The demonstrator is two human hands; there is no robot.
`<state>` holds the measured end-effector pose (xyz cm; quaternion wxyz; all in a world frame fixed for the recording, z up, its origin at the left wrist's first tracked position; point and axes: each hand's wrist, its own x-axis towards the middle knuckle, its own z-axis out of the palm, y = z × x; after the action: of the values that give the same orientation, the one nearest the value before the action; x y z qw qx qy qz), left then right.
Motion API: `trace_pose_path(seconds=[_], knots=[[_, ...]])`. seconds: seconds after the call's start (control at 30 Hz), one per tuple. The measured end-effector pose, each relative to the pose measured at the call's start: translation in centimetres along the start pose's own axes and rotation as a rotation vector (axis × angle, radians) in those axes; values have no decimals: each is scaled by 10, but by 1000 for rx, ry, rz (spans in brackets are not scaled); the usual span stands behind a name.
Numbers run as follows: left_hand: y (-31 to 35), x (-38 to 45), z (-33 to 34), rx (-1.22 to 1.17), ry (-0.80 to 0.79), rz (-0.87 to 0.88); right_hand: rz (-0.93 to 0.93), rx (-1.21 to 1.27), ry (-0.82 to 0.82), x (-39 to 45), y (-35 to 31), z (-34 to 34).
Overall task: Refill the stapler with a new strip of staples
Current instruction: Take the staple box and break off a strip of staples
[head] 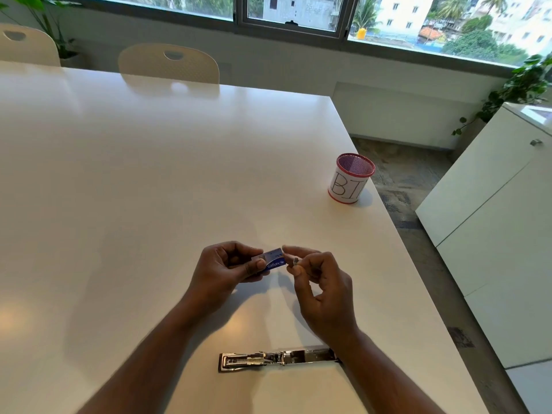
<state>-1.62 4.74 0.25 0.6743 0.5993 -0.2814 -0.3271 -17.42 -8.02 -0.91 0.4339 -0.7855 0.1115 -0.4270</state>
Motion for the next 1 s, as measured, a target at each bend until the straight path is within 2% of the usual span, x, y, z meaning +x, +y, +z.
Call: trace_pose_path(seconds=[0.5, 0.8, 1.0], knots=[[0, 1, -3, -64, 20, -16, 51, 25, 15, -1, 4, 1], [0, 2, -5, -80, 33, -13, 129, 244, -4, 1, 2, -2], [-1, 7, -5, -96, 75, -3, 141, 272, 45, 0, 6, -1]])
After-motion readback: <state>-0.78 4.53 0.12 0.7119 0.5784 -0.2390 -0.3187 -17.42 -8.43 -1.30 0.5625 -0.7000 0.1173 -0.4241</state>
